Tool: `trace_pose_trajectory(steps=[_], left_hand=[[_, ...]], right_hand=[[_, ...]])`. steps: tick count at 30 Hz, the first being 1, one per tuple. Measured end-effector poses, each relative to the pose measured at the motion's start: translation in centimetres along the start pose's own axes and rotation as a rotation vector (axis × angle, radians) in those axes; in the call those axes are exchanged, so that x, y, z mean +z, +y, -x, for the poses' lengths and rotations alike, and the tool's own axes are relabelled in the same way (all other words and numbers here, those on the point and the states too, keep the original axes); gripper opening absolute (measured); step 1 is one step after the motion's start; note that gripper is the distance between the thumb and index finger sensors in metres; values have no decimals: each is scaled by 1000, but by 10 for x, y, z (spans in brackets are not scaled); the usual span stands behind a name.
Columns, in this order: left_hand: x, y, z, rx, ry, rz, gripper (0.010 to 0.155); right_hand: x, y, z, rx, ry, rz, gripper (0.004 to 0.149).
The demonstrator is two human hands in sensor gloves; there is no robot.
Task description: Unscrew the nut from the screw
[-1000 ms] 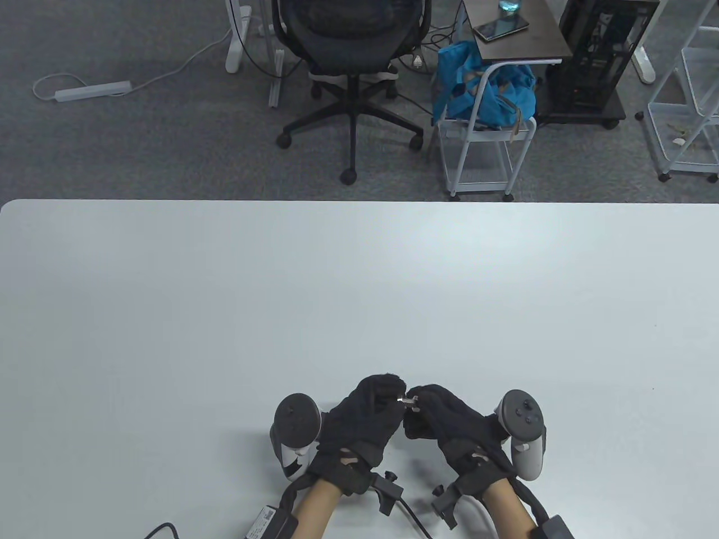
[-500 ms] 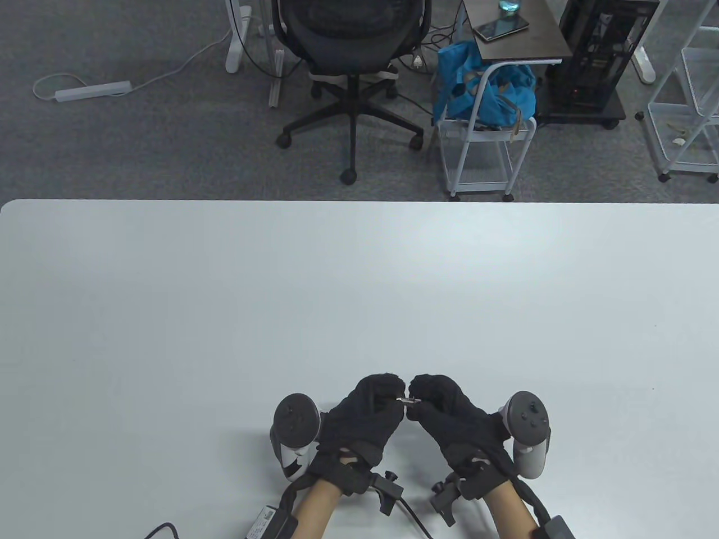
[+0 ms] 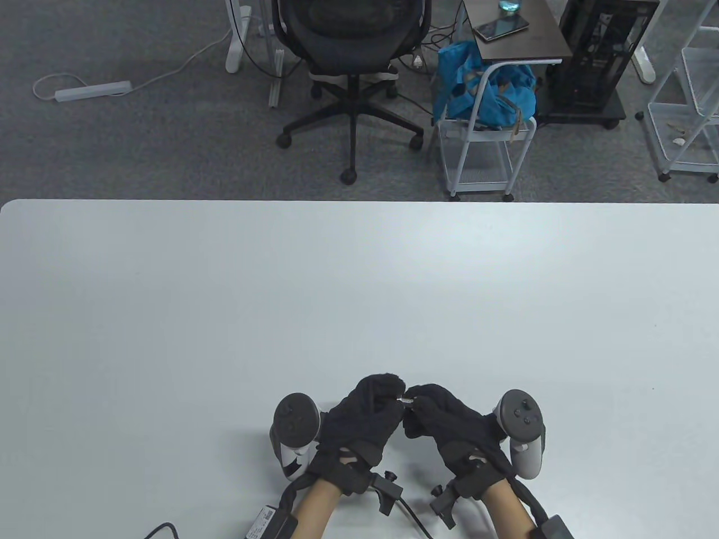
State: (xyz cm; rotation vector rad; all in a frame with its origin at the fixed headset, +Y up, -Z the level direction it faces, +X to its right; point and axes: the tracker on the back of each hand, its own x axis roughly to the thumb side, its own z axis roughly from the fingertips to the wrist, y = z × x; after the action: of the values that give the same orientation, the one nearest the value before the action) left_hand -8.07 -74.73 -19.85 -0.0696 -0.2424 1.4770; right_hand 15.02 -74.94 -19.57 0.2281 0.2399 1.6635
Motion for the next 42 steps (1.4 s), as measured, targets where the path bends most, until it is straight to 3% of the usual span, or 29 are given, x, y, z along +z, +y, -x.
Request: trace_pose_trajectory(steps=[8,13,20,23,35,42], left_hand=[[0,-1,0,9,-1,5,46],[0,0,0,21,5,-8,46],[0,-1,-1,3,-7,-2,46],[0,-1,-1,-3,-10,-2,46],[-2,-1,-1,-39,-21,41,50],[0,-2,-3,-38,-21,14,49]], right_hand=[[2,-1,-5,23,-69,86,52],[2,-2,-7,-5,-80,54,50],[3,-3,5,-19,40,48,65],[0,0,6,-53,42,1,58],[2,-4,-7,-7,-83,53,52],[3,-6,-7,-15,-79,94,48]])
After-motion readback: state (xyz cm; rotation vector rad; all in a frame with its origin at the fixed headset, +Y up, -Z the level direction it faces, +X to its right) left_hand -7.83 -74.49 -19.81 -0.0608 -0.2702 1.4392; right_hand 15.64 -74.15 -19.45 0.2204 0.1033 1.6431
